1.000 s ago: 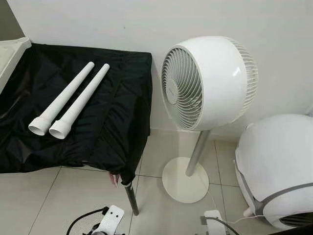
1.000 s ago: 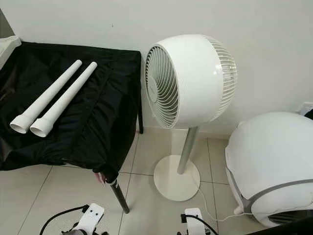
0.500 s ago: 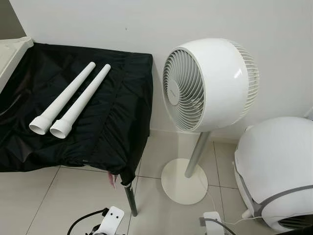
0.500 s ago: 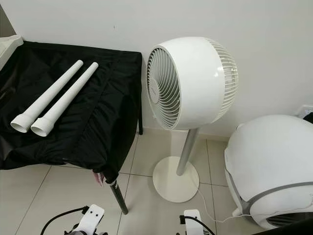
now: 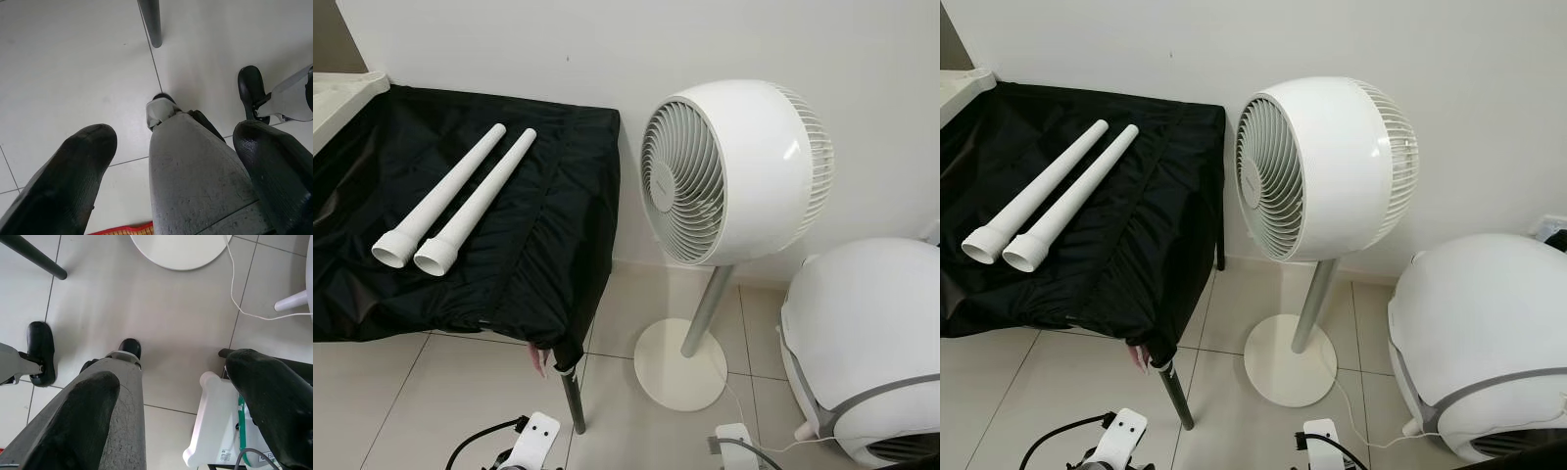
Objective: Building children table
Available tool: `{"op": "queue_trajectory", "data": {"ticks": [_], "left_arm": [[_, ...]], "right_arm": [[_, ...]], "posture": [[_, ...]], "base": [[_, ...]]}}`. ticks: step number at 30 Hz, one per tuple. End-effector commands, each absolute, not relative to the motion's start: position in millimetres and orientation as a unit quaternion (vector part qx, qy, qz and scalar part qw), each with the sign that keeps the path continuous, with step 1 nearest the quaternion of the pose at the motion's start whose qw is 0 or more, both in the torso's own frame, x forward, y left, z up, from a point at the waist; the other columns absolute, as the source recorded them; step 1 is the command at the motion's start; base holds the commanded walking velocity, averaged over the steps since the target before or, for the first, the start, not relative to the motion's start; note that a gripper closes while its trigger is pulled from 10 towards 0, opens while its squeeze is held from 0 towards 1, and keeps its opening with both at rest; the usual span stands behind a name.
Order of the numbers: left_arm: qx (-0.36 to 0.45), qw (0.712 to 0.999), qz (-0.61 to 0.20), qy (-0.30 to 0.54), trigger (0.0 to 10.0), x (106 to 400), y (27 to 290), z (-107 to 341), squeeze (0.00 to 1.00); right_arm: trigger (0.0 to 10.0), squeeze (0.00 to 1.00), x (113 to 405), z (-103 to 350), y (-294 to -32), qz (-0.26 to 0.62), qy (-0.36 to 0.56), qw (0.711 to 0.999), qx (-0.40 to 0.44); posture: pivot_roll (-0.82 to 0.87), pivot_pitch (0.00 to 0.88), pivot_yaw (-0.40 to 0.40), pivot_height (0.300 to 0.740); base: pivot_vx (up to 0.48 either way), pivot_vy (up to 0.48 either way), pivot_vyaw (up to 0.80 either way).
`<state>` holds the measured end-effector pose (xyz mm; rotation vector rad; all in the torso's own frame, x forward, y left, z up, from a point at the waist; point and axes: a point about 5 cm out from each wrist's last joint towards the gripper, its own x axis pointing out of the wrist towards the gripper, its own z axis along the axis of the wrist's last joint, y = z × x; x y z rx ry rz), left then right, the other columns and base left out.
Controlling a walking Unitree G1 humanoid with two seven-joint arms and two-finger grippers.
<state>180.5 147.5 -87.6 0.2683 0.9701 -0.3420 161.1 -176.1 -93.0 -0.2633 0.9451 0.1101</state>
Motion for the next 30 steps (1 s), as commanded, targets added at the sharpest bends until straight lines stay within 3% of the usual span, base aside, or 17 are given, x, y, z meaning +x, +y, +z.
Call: {"op": "queue_trajectory", "data": {"ticks": [1,30], "left_arm": [[0.123,0.851,-0.163,0.484,10.0,168.2,147.5,-93.5,0.00],[0.110,0.852,-0.158,0.487,10.0,165.5,146.2,-94.6,0.00]], "right_arm": [[10.0,0.00,147.8,-98.7,-177.2,0.058,0.477,0.867,-0.131],[10.0,0.00,146.8,-98.7,-181.0,0.056,0.478,0.866,-0.135]], "posture": [[0.03,0.025,-0.016,0.740],[0.03,0.039,-0.023,0.740]], "base": [[0.000,0.000,0.00],[0.000,0.000,0.00]]}}
